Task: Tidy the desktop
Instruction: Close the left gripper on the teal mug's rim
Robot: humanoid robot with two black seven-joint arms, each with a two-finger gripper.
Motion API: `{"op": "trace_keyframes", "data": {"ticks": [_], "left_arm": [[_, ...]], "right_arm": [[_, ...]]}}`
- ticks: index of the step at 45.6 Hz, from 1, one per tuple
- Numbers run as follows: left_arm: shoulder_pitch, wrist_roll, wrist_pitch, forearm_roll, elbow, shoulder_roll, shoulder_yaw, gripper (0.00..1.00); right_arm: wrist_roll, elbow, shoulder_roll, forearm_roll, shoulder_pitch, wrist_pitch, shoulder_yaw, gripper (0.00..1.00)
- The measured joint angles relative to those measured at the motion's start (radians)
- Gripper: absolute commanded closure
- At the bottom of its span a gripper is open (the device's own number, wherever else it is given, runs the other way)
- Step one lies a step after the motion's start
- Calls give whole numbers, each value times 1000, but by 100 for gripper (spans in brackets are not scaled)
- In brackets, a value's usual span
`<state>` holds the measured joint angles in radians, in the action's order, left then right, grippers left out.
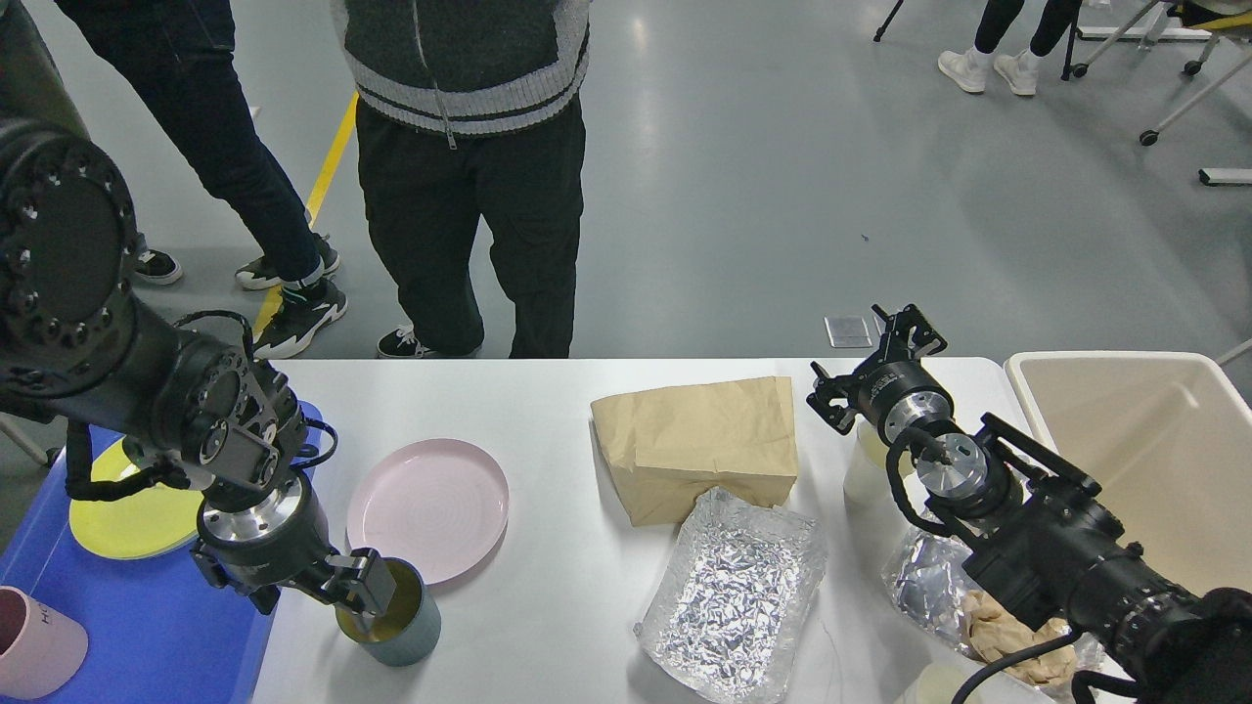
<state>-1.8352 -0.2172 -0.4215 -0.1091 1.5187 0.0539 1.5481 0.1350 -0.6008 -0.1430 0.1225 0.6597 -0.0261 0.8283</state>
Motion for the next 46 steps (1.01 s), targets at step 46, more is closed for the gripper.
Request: {"op": "trace_keyframes", "data": {"ticks": [46], "left_arm": [[139, 28, 291, 87, -2, 25, 27, 9]], "right_arm": [[0, 1, -1, 0, 0, 0, 0, 0]]}}
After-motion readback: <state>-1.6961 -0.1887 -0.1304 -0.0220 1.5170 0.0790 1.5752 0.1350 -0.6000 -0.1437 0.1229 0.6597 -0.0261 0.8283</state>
